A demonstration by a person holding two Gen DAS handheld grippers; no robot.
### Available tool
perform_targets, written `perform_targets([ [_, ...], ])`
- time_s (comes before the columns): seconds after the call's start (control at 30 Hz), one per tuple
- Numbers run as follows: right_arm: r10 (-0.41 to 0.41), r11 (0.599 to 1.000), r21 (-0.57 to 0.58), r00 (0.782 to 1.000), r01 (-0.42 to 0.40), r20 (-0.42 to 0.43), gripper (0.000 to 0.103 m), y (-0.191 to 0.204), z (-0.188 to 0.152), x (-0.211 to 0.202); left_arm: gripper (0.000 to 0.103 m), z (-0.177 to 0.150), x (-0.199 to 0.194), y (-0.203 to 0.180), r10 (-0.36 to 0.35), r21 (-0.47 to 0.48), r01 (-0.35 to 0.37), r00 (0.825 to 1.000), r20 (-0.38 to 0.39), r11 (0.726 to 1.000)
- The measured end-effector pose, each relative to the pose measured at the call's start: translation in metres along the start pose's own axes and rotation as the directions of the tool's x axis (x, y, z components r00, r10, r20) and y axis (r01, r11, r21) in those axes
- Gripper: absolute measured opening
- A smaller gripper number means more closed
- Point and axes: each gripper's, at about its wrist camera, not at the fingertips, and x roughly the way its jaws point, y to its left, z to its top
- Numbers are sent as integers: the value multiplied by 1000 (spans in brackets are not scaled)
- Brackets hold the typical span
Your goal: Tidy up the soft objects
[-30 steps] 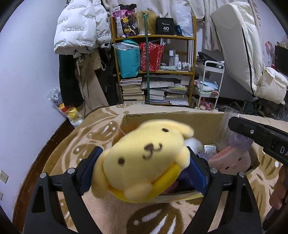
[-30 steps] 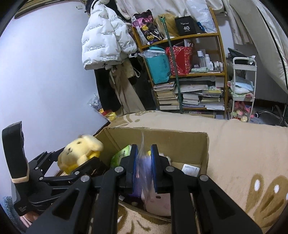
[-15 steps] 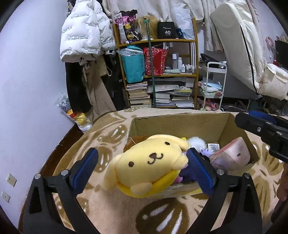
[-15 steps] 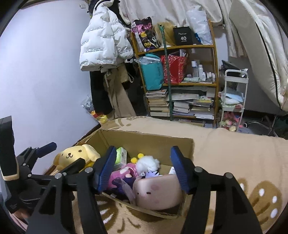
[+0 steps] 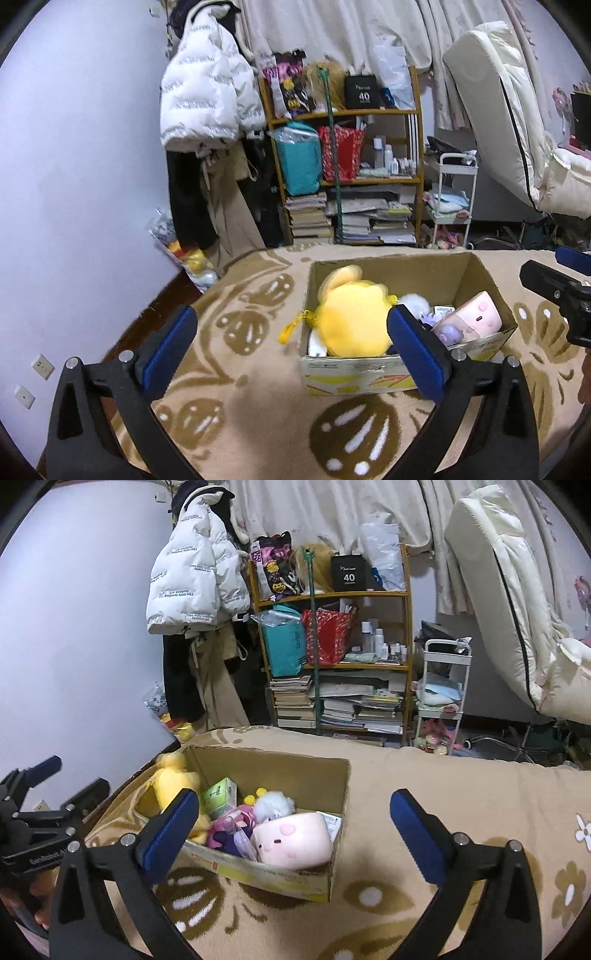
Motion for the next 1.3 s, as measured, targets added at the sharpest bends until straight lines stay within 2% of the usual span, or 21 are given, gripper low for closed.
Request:
perform_targets([
  [0.17, -22, 999, -23, 1000, 23, 19, 103, 3, -3, -20, 102, -4, -21, 10, -14, -35, 14, 1000, 9, 999],
  [0.87, -83, 995, -34, 989, 88, 125, 103, 8, -24, -94, 102, -25, -90, 16, 16, -28, -14, 997, 76, 1000],
  [1.0, -88, 995, -32, 988, 92, 126, 103, 6, -25, -98, 102, -29, -91, 17, -5, -37, 8, 997, 80, 999],
  [1.3, -111, 993, -33, 987, 116, 117, 103, -1, -29, -96, 102, -31, -79, 17, -7, -55, 10, 998, 65, 998],
])
